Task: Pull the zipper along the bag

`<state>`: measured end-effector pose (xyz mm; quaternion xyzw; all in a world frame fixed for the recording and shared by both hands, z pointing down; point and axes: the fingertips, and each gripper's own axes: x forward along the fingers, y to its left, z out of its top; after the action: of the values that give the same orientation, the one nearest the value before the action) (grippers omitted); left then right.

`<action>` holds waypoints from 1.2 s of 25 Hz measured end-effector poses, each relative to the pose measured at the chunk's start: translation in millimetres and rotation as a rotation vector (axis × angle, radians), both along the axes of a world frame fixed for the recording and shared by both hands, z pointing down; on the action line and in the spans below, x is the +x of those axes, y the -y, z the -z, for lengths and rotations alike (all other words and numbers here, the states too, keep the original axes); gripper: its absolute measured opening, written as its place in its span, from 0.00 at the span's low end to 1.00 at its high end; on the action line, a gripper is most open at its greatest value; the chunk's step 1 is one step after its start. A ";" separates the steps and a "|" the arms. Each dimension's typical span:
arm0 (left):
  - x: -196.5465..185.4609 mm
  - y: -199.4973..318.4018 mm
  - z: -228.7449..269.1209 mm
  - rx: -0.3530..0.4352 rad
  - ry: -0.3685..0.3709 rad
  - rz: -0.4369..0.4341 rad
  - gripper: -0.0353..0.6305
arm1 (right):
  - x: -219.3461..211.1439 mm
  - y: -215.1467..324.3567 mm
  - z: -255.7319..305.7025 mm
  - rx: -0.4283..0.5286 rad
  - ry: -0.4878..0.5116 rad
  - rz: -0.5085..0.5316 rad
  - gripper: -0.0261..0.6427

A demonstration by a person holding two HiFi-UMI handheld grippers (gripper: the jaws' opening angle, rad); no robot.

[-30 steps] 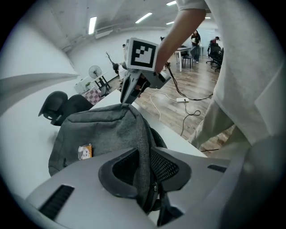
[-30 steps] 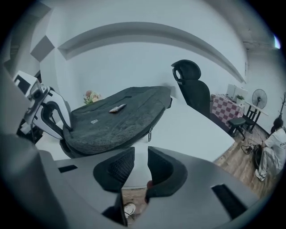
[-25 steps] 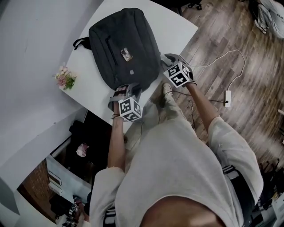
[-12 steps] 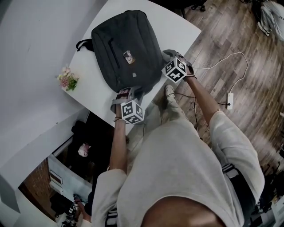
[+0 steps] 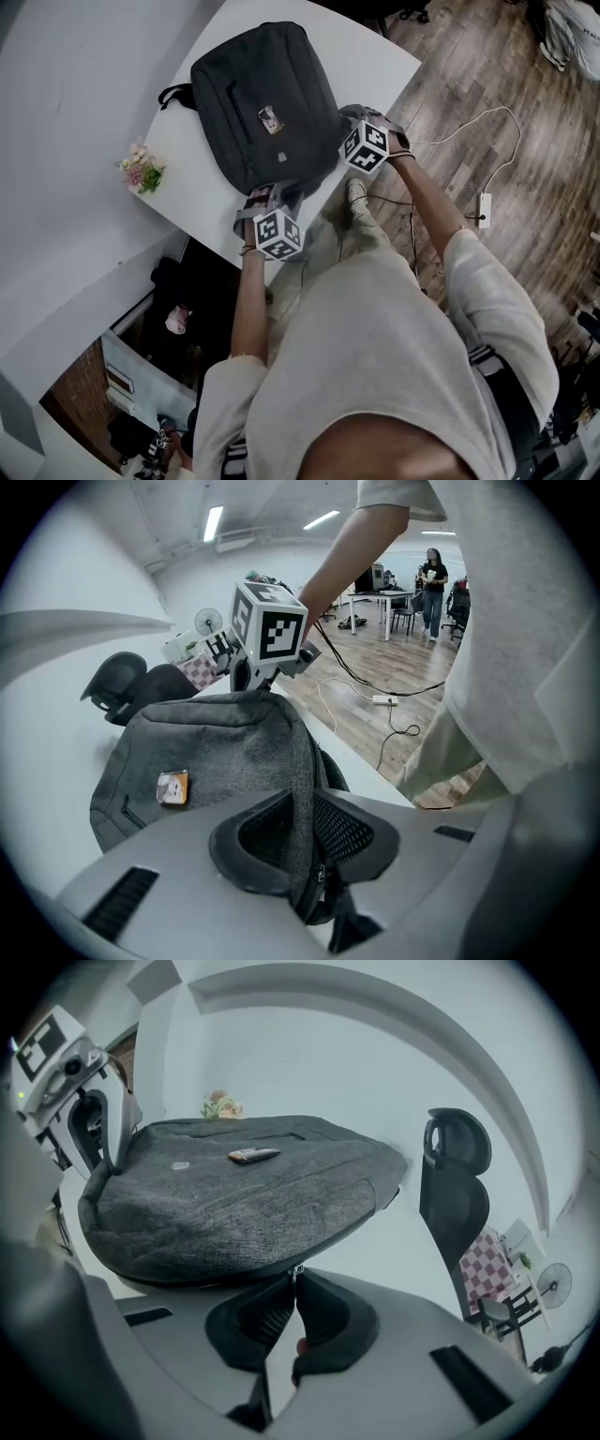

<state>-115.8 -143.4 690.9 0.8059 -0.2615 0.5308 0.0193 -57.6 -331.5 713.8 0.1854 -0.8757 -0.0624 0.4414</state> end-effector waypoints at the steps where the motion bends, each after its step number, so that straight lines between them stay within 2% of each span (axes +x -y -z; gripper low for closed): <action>1: -0.6 0.2 0.0 -0.001 -0.003 0.008 0.19 | 1.0 -0.1 0.0 0.016 -0.026 0.014 0.07; 7: -1.7 1.7 -1.2 -0.012 -0.030 0.051 0.18 | 7.8 -1.5 -2.1 0.132 -0.225 0.138 0.07; 16: 0.4 3.0 -6.6 -0.019 -0.059 0.085 0.18 | 16.0 -8.4 2.3 0.179 -0.346 0.123 0.07; 21: 4.8 2.7 -7.1 -0.025 -0.081 0.092 0.18 | 26.5 -23.6 1.2 0.170 -0.382 0.104 0.07; 30: 13.9 -1.3 -12.2 -0.046 -0.109 0.102 0.18 | 48.5 -68.7 -5.5 0.119 -0.381 0.005 0.07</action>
<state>-101.9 -142.1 703.1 0.8185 -0.2886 0.4904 0.0790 -9.1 -262.9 719.3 0.1937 -0.7717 -0.1489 0.5871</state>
